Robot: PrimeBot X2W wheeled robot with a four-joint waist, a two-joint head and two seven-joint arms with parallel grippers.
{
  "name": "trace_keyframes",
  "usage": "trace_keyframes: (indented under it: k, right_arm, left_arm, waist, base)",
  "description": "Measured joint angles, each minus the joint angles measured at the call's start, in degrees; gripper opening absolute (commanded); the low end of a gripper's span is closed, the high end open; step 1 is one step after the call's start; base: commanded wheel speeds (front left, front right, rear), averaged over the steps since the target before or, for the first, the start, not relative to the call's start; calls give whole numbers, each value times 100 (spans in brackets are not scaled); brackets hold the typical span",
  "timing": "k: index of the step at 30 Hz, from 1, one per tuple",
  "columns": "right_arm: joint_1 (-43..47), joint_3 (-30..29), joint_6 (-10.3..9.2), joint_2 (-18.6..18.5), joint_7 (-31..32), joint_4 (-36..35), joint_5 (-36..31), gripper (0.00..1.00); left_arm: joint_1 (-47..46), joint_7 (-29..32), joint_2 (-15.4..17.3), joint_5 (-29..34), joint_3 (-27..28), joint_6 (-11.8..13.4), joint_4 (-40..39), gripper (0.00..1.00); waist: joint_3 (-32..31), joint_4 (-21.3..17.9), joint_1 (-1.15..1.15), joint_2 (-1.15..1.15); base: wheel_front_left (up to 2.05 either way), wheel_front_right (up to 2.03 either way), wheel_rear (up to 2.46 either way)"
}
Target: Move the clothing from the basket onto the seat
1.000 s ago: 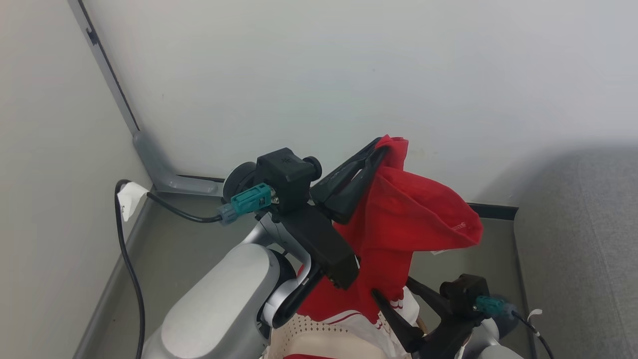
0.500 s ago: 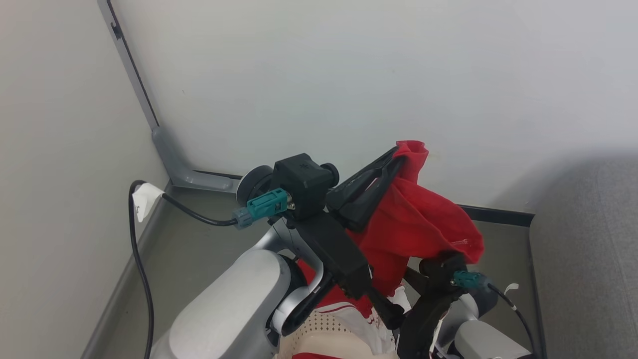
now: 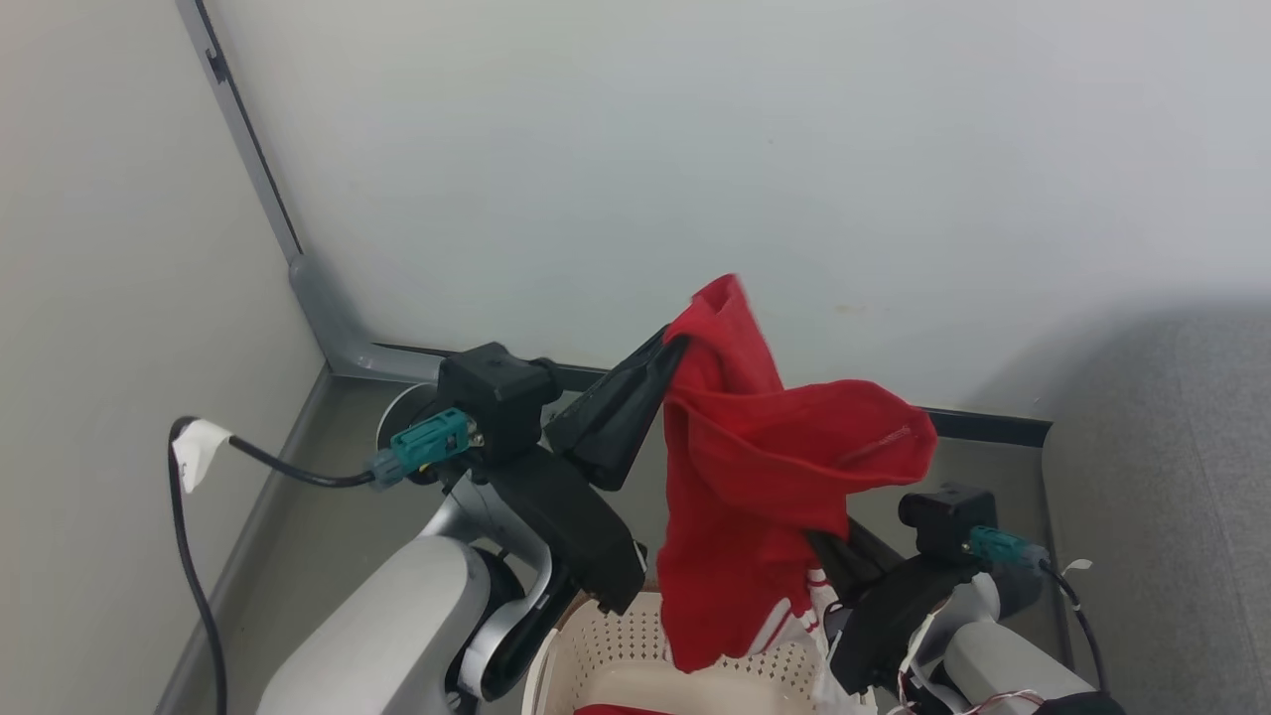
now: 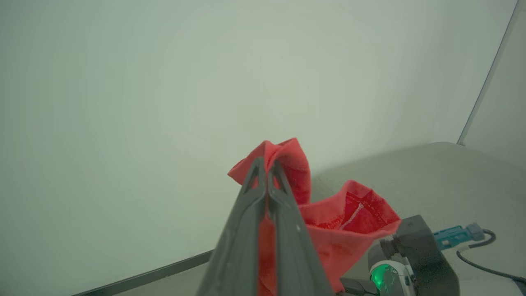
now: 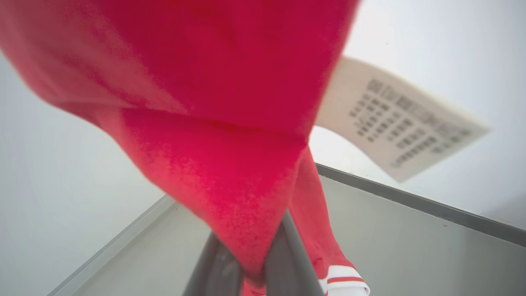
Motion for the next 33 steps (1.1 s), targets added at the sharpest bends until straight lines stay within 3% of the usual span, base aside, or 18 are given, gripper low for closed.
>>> trace_keyframes:
  k: [5,19,20,21,22,23,24,33]
  right_arm:
    - [8,-209,0,-137,-104,12,108,0]
    - [174,-690,0,-227,-198,-410,315,0]
    - [219,-716,0,-233,-199,-458,315,0]
    - [267,-738,0,-245,-198,-508,315,0]
    - [320,-779,0,-260,-199,-559,315,0]
    - [366,-835,0,-279,-198,-612,315,0]
    - [405,-886,0,-308,-198,-667,315,0]
    - [710,-1351,-46,-598,-199,-1266,305,0]
  left_arm:
    - [417,-15,211,-159,64,87,-108,0]
    - [1179,-96,374,-226,-15,232,-332,0]
    - [1195,-101,371,-226,-32,232,-334,9]
    - [1226,-107,370,-226,-44,232,-338,42]
    - [1264,-109,370,-227,-53,232,-345,61]
    - [1288,-110,371,-231,-71,231,-345,92]
    - [1310,-116,370,-231,-79,232,-354,100]
    - [1473,-219,417,-230,-78,283,-466,100]
  waist:
    - [14,-101,0,0]
    - [-15,-465,0,0]
    - [-16,-491,0,0]
    - [-16,-519,0,0]
    - [-16,-546,0,0]
    - [-17,-574,0,0]
    - [-18,-604,0,0]
    - [-46,-884,0,0]
  base:
    - [0,0,0]
    - [0,0,0]
    - [0,0,0]
    - [0,0,0]
    - [0,0,0]
    - [0,0,0]
    - [0,0,0]
    - [0,0,0]
